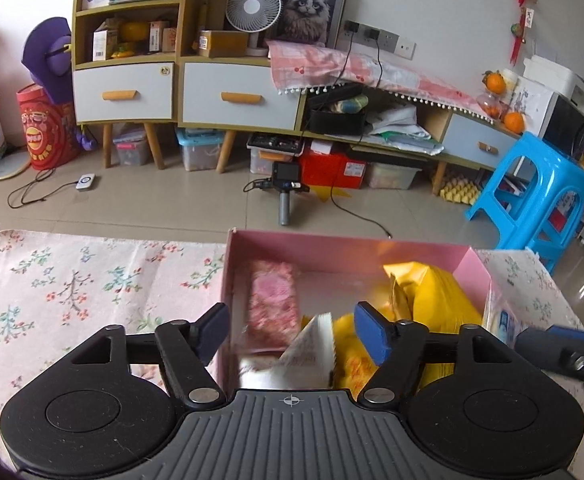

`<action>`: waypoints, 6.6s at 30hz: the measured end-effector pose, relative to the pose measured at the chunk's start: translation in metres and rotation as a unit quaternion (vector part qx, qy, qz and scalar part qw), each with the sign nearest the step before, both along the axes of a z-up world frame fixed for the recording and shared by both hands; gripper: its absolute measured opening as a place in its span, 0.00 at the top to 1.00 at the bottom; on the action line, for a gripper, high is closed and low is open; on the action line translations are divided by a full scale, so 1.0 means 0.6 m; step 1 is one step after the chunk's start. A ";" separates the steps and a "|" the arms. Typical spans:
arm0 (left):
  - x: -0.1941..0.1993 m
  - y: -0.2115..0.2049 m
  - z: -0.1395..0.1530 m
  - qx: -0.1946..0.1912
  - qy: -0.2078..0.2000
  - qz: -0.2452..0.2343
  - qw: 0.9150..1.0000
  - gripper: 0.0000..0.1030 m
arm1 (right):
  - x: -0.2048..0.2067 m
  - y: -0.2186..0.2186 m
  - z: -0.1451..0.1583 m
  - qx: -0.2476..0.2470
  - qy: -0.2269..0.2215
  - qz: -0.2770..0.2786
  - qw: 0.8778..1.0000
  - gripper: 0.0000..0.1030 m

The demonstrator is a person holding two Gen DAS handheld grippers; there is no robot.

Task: Organize snacks
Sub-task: 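Carry pink pastry and milk-bread bag into the box and open both tools, then lift both open tools out of the box toward the remaining snacks, then grasp the red wrapped snack with left tool while right grasps square cake, then carry red snack and square cake over the box and lower them in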

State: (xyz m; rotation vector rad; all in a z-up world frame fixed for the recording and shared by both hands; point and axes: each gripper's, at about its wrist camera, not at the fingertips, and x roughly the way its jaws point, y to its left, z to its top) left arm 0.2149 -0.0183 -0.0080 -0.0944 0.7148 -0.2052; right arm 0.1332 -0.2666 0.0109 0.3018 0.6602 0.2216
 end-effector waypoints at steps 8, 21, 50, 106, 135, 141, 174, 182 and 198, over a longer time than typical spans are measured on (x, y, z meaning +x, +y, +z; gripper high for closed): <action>-0.046 0.031 0.006 -0.008 0.004 0.002 1.000 0.20 | -0.032 0.005 0.014 -0.004 -0.002 -0.003 1.000 0.20; -0.141 0.076 0.005 0.016 0.020 -0.003 1.000 0.14 | -0.096 0.033 0.018 -0.049 0.010 0.002 0.999 0.12; -0.261 0.153 -0.038 0.019 0.036 -0.014 0.999 0.05 | -0.212 0.125 -0.033 -0.185 -0.046 0.078 0.979 0.09; -0.251 0.083 -0.078 -0.036 0.035 -0.131 0.990 0.34 | -0.208 0.154 -0.100 -0.199 -0.012 0.189 0.961 0.60; -0.255 0.078 -0.084 0.013 0.041 -0.113 0.993 0.54 | -0.188 0.141 -0.099 -0.174 0.004 0.169 0.970 0.67; -0.252 0.087 -0.078 0.003 0.054 -0.091 0.994 0.63 | -0.189 0.145 -0.089 -0.170 0.008 0.174 0.970 0.70; -0.236 0.076 -0.006 -0.022 0.011 -0.058 0.998 0.67 | -0.156 0.112 -0.015 -0.137 -0.024 0.127 0.982 0.70; -0.199 0.039 0.005 -0.002 0.000 -0.061 0.998 0.67 | -0.114 0.052 -0.011 -0.113 -0.017 0.076 0.991 0.69; -0.024 -0.066 0.014 -0.012 0.011 -0.016 1.000 0.67 | 0.017 -0.060 0.006 -0.050 -0.027 -0.007 0.998 0.69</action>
